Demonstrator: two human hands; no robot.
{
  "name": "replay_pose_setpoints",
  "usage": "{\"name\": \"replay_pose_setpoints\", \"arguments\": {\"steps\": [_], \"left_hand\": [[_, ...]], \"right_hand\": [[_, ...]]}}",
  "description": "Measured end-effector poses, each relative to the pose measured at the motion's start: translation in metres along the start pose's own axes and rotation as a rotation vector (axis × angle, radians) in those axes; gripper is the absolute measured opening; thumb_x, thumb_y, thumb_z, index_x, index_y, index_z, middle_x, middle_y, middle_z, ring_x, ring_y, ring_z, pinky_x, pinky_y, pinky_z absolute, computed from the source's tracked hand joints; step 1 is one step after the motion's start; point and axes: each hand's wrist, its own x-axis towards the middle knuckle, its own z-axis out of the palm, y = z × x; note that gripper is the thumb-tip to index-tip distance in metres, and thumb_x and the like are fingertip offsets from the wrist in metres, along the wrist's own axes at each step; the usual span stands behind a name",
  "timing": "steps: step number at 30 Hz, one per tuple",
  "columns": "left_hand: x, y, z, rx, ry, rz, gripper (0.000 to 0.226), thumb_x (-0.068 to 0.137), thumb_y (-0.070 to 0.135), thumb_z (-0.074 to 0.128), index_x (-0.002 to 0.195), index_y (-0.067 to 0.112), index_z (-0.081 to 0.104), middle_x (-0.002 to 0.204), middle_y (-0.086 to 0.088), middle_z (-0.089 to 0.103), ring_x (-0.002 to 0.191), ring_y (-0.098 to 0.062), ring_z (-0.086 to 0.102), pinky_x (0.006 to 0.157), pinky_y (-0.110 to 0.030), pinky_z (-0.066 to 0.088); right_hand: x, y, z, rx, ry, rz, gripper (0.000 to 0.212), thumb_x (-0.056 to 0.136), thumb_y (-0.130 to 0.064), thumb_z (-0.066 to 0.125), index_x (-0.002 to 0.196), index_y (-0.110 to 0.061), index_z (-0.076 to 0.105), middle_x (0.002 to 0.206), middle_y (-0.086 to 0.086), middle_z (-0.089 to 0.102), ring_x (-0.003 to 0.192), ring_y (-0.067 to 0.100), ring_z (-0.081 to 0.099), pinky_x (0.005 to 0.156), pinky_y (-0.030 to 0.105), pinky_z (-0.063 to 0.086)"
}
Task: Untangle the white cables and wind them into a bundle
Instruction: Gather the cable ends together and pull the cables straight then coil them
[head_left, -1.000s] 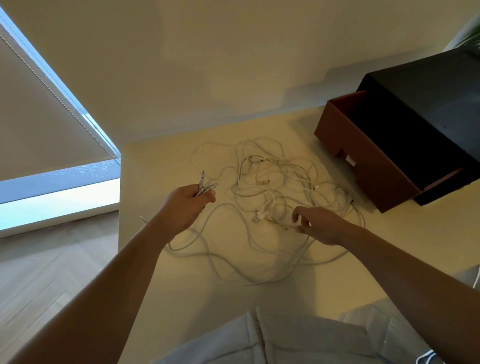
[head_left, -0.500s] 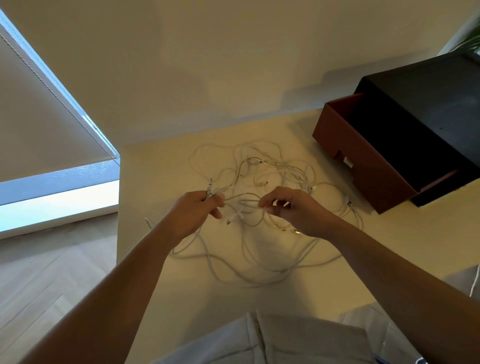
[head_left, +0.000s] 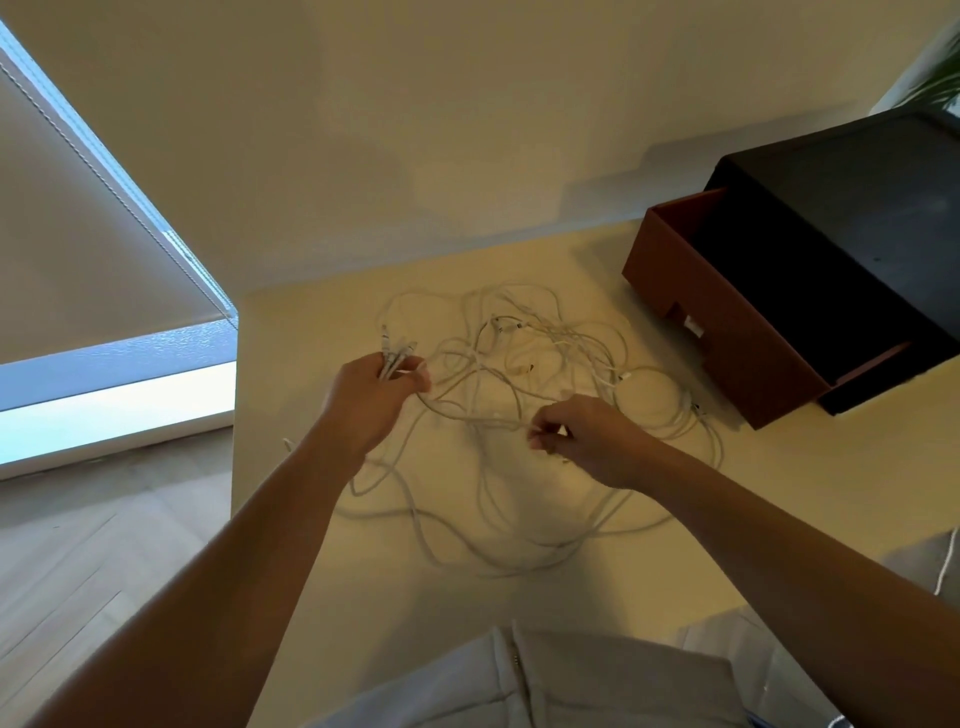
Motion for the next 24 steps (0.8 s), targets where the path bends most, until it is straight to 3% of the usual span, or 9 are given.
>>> {"name": "replay_pose_setpoints", "arguments": {"steps": [3, 6, 9, 12, 16, 20, 24], "left_hand": [[0.005, 0.0, -0.013, -0.028, 0.04, 0.027, 0.008, 0.084, 0.015, 0.07, 0.079, 0.022, 0.068, 0.049, 0.008, 0.049, 0.034, -0.005, 0.024, 0.033, -0.014, 0.019], [0.005, 0.001, -0.017, -0.056, 0.037, 0.059, 0.011, 0.086, 0.013, 0.068, 0.078, 0.021, 0.067, 0.074, -0.005, 0.058, 0.034, -0.003, 0.027, 0.033, -0.014, 0.02], [0.005, 0.001, -0.015, -0.07, 0.032, 0.058, 0.01, 0.087, 0.014, 0.068, 0.079, 0.02, 0.067, 0.077, -0.005, 0.06, 0.034, -0.003, 0.026, 0.033, -0.014, 0.02], [0.003, 0.003, -0.011, -0.06, 0.015, 0.052, 0.008, 0.088, 0.014, 0.067, 0.082, 0.018, 0.067, 0.073, -0.002, 0.061, 0.034, -0.003, 0.026, 0.032, -0.013, 0.022], [-0.001, 0.008, -0.006, -0.061, -0.021, 0.074, 0.004, 0.089, 0.008, 0.066, 0.092, 0.011, 0.065, 0.06, 0.01, 0.059, 0.032, 0.001, 0.04, 0.035, -0.006, 0.026], [-0.001, 0.007, -0.007, -0.03, -0.056, 0.068, 0.009, 0.087, 0.013, 0.069, 0.096, 0.015, 0.066, 0.05, 0.014, 0.056, 0.031, -0.002, 0.03, 0.033, -0.01, 0.025], [-0.003, 0.006, -0.01, 0.069, -0.083, 0.096, 0.018, 0.087, 0.015, 0.069, 0.105, 0.014, 0.068, 0.079, 0.0, 0.062, 0.034, 0.001, 0.04, 0.037, -0.007, 0.028]], "right_hand": [[0.003, 0.031, -0.01, -0.096, 0.034, 0.128, 0.012, 0.092, -0.017, 0.059, 0.094, -0.013, 0.07, 0.093, 0.002, 0.069, 0.089, 0.018, 0.061, 0.076, 0.03, 0.044], [0.008, 0.05, -0.022, -0.198, 0.069, 0.201, 0.017, 0.095, -0.02, 0.055, 0.099, -0.012, 0.07, 0.099, 0.004, 0.068, 0.094, 0.02, 0.059, 0.075, 0.029, 0.039], [0.012, 0.055, -0.032, -0.232, 0.086, 0.266, 0.02, 0.097, -0.02, 0.052, 0.102, -0.011, 0.069, 0.103, 0.005, 0.067, 0.098, 0.025, 0.059, 0.074, 0.03, 0.04], [0.016, 0.053, -0.035, -0.208, 0.132, 0.3, 0.022, 0.098, -0.016, 0.048, 0.11, -0.012, 0.066, 0.114, 0.004, 0.064, 0.106, 0.023, 0.056, 0.075, 0.024, 0.033], [0.029, 0.049, -0.032, 0.147, 0.221, 0.519, 0.031, 0.094, -0.021, 0.049, 0.124, -0.018, 0.054, 0.109, 0.004, 0.058, 0.094, 0.02, 0.054, 0.072, 0.028, 0.038], [0.042, 0.048, -0.027, 0.637, 0.356, 0.67, 0.028, 0.092, -0.023, 0.055, 0.117, -0.015, 0.047, 0.107, 0.007, 0.062, 0.074, 0.014, 0.055, 0.061, 0.028, 0.041], [0.05, 0.048, -0.029, 0.991, 0.487, 0.754, 0.037, 0.087, -0.023, 0.067, 0.118, -0.015, 0.048, 0.105, 0.006, 0.066, 0.07, 0.012, 0.057, 0.054, 0.024, 0.039]]}}
